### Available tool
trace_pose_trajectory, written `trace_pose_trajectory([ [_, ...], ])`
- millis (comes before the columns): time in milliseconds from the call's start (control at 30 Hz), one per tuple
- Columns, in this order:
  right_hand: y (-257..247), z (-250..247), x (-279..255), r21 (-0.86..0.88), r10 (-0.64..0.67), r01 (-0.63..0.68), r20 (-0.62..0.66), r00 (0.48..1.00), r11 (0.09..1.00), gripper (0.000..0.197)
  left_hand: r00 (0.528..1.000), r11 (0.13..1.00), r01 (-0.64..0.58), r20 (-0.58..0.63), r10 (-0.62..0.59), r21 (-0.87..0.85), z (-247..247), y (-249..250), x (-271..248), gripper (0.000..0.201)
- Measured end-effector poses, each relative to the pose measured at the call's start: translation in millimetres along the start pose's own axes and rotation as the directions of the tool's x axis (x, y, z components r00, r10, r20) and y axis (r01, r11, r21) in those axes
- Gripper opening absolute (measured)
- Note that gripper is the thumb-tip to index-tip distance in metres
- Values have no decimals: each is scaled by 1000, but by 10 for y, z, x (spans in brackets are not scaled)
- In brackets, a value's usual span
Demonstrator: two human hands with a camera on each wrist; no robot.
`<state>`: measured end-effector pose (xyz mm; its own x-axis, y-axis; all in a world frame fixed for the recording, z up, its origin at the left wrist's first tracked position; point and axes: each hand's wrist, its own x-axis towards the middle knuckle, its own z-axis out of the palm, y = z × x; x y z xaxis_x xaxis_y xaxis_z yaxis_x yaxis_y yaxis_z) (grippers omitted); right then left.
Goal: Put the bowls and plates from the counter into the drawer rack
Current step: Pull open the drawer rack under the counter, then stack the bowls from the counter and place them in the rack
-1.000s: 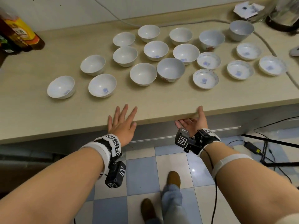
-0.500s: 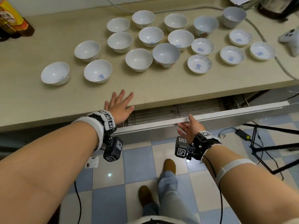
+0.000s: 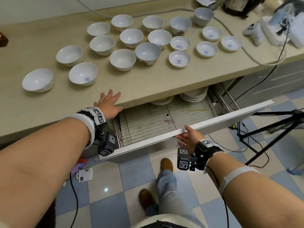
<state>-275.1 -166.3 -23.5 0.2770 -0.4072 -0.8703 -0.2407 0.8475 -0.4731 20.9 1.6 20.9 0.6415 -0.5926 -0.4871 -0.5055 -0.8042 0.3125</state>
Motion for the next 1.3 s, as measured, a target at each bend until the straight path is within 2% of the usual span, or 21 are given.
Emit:
trace_pose_trajectory([
  [100,40,-62,-93,-21,15,-16,-19,1000,1000,20,1000,1000,10,-3,-10,25,17,10,20,76],
  [267,21,-142,-201,-65,33,-37,-62,998,997,32,1000,1000,-2,17,2,12,6,-13,-30,76],
  [467,-118,-64,-463,-317,54,-81,-91,994,945,32,997,996,-15,70,21,-83,-56,32,-245,65],
  [600,-334,210,-675,-592,-58,-5,-88,994,806,27,997,980,-65,21,70,-187,-207,37,-461,43],
  [667,-455,435,-748,-653,-118,74,-24,993,754,26,997,963,-81,-23,78,-257,-326,21,-553,34],
  [733,-562,672,-819,-660,-165,165,64,984,733,17,997,935,-71,-59,53,-348,-444,2,-618,29],
  [900,-864,1275,-855,-655,-242,349,252,937,669,16,994,802,43,-56,-95,-596,-717,-151,-555,21],
  [967,-1000,1527,-759,-642,-252,389,299,920,660,21,979,699,118,-36,-201,-705,-792,-221,-450,15],
  [1033,-1123,1754,-655,-629,-228,390,325,918,672,25,948,544,203,24,-317,-815,-871,-264,-347,10],
  [1067,-1176,1856,-596,-618,-203,379,338,919,689,26,930,475,235,54,-364,-848,-908,-288,-287,13],
  [1167,-1347,2169,-357,-541,-156,341,357,921,769,32,880,302,259,95,-465,-917,-992,-405,-50,42],
  [1233,-1458,2388,-191,-475,-143,310,355,924,823,33,854,250,244,85,-513,-937,-1032,-481,102,45],
  [1300,-1549,2595,-35,-436,-126,282,353,927,855,26,834,254,230,55,-549,-939,-1035,-527,234,42],
])
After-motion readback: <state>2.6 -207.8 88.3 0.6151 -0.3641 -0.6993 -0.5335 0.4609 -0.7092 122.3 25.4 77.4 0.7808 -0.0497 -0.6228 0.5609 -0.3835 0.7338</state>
